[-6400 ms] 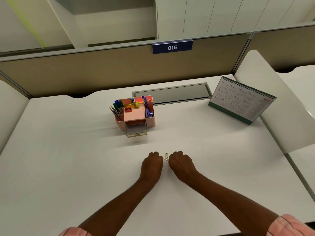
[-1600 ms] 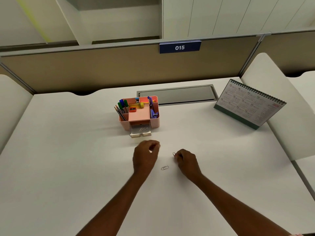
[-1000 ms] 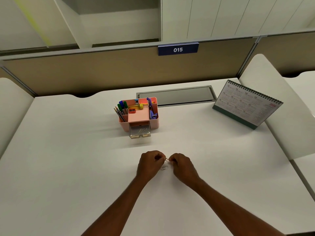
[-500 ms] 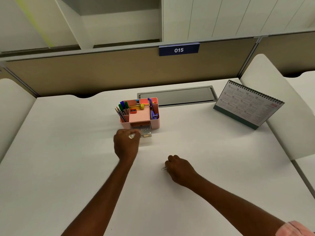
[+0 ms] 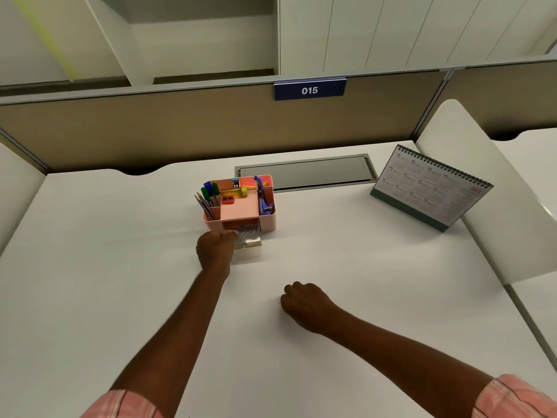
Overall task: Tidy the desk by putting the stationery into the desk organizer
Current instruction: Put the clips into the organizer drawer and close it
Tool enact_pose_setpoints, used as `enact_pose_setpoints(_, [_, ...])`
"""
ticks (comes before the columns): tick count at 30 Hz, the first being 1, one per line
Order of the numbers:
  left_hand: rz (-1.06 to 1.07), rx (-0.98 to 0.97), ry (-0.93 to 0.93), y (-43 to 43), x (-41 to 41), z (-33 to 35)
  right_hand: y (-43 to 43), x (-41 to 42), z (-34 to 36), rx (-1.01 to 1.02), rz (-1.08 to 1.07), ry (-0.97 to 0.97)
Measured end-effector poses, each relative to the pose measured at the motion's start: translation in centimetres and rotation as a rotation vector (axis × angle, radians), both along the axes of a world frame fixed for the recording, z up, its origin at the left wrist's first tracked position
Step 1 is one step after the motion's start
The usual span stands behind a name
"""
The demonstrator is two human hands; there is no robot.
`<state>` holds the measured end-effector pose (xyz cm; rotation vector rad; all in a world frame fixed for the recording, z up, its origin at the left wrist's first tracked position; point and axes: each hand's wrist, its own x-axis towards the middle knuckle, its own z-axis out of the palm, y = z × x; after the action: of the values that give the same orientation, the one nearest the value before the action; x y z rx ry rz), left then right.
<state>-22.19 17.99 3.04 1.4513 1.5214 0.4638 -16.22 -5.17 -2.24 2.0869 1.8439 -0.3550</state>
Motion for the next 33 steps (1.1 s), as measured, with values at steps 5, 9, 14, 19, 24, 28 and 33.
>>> enact_pose_setpoints(5, [-0.044,0.013,0.048,0.1,0.3,-0.1,-0.6,-1.0,0.5,0.026,0.043,-0.135])
enact_pose_setpoints(9, [-0.059,0.017,0.075,0.4,0.5,-0.5,-0.6,-1.9,-0.2,0.065,0.005,-0.149])
enact_pose_setpoints(14, [-0.057,0.025,0.081,0.4,0.5,-0.4,-0.7,-2.5,-0.6,0.109,-0.071,-0.141])
enact_pose_setpoints(19, [-0.093,0.152,0.06,-0.4,-0.3,-0.3,-0.4,-2.1,-1.5,0.202,-0.163,-0.119])
enact_pose_setpoints(24, [-0.181,0.54,0.26,-3.6,-2.6,-0.2,-0.2,-1.6,-1.3,0.288,-0.411,0.078])
enact_pose_setpoints(28, [-0.247,0.528,0.122,-6.0,-4.5,-0.6,0.3,-1.4,-0.5,0.36,-0.635,0.294])
enact_pose_setpoints(33, [-0.484,0.055,-0.066,-7.4,-5.6,-1.0,1.3,-1.0,1.3,0.454,-0.772,0.613])
